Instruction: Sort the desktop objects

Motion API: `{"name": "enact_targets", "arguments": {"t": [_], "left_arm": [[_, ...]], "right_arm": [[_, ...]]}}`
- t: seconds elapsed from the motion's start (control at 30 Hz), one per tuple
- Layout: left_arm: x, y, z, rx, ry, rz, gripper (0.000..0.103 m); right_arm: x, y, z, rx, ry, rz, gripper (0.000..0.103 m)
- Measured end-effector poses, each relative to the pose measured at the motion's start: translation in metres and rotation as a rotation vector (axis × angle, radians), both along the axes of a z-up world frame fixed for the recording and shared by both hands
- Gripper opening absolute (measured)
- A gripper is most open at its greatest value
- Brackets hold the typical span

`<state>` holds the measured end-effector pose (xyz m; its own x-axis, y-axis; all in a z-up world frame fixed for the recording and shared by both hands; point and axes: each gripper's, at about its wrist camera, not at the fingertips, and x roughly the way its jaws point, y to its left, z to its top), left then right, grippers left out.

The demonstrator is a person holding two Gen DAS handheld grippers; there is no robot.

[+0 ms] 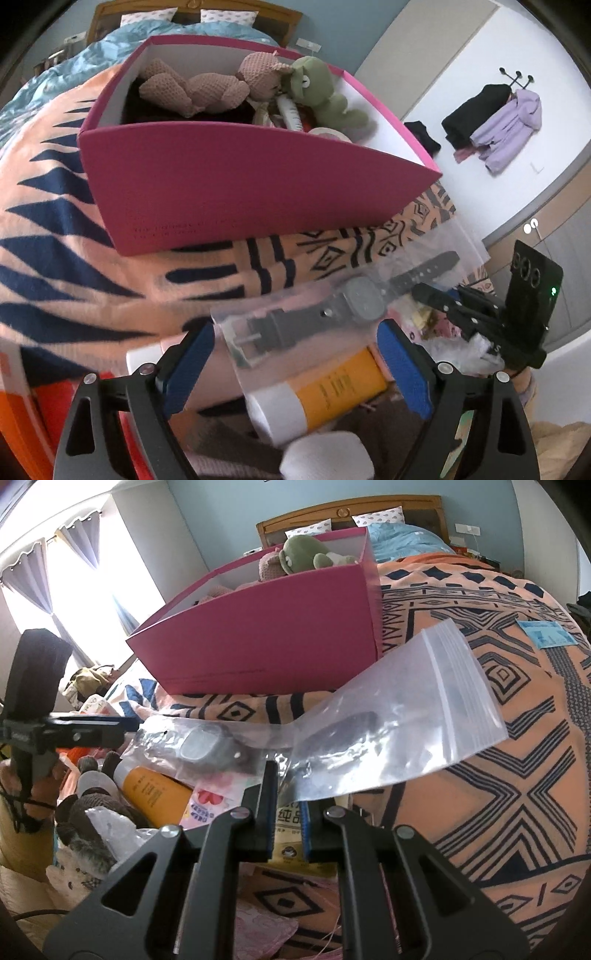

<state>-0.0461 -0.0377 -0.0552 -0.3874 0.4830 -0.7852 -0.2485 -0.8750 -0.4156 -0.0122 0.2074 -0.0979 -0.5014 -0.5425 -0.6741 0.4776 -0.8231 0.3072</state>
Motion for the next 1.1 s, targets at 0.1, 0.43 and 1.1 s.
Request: {"name": "enact_targets", "arguments": {"t": [0.1,0.43,1.1], "left_arm": [[-0.004,0.004,-0.002,0.002,-0.014,-0.042,0.101],[0.018,0.009,0.009,0.200,0.015,-0.063,0.088],[-0.016,0.014,-0.013,-0.020,-0.053,-0.139,0.099]], "right_arm": [[0.000,0.001,0.000,-0.008,-0.003,-0.002,0.012],[-0.001,0.003,-0.001,-0.052,-0.018,-0.002,0.012],[-0.001,0.005,-0.001,-0.041,-0.014,-0.018,0.012]]}}
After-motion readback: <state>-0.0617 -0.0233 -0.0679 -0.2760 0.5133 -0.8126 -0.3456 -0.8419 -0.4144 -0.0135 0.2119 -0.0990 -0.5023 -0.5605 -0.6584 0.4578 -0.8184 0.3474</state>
